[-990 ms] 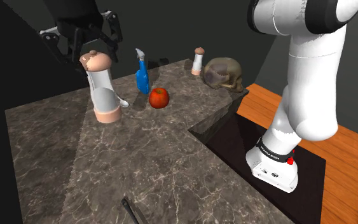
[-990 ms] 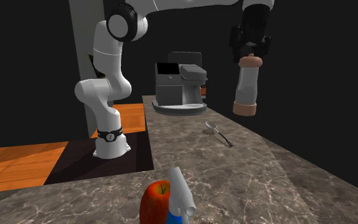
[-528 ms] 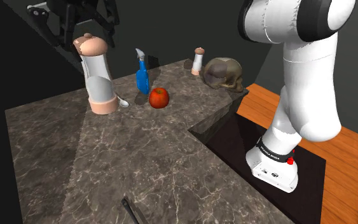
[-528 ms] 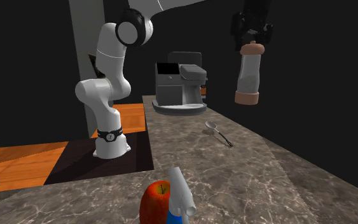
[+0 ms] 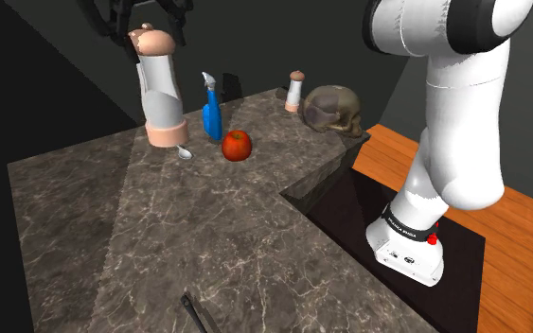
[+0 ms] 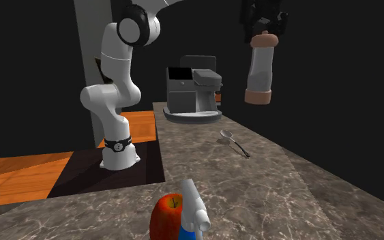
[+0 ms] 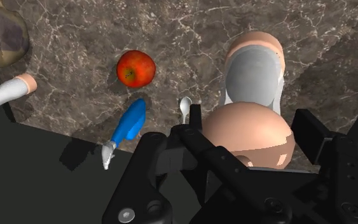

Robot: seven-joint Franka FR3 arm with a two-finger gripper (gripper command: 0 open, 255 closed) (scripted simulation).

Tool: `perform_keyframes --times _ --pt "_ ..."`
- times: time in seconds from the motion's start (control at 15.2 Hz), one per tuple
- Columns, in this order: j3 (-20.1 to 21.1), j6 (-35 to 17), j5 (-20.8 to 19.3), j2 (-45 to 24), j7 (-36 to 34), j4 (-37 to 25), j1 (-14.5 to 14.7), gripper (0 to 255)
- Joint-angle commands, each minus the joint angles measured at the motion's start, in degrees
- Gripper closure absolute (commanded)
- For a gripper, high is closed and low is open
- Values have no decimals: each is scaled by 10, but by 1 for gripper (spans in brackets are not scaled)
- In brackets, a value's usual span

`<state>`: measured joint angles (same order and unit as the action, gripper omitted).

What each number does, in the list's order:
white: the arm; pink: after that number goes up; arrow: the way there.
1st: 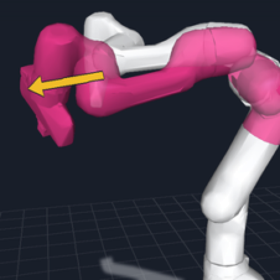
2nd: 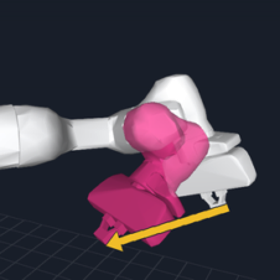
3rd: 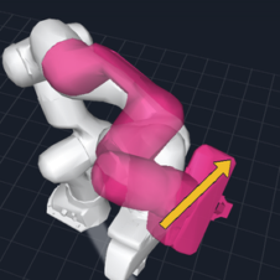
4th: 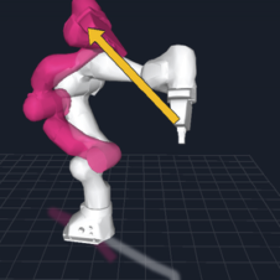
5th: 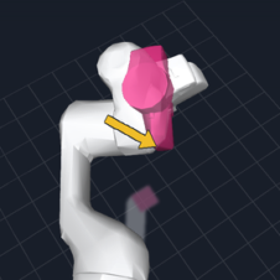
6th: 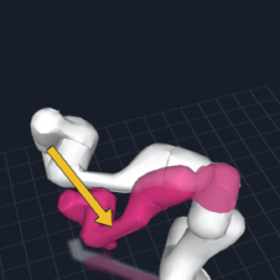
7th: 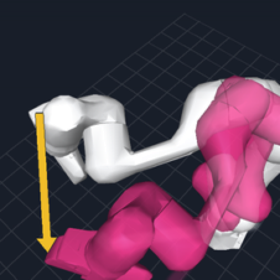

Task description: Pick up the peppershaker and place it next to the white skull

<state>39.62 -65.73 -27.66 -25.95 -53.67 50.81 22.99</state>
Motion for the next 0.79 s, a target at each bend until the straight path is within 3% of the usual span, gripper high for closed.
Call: perform_keyframes --times 0.0,0.33,0.73 --pt "9 -43 37 57 17 93 -68 255" --pt "-6 -100 95 149 92 209 -170 255" --pt "-46 -147 141 227 191 296 -250 255"
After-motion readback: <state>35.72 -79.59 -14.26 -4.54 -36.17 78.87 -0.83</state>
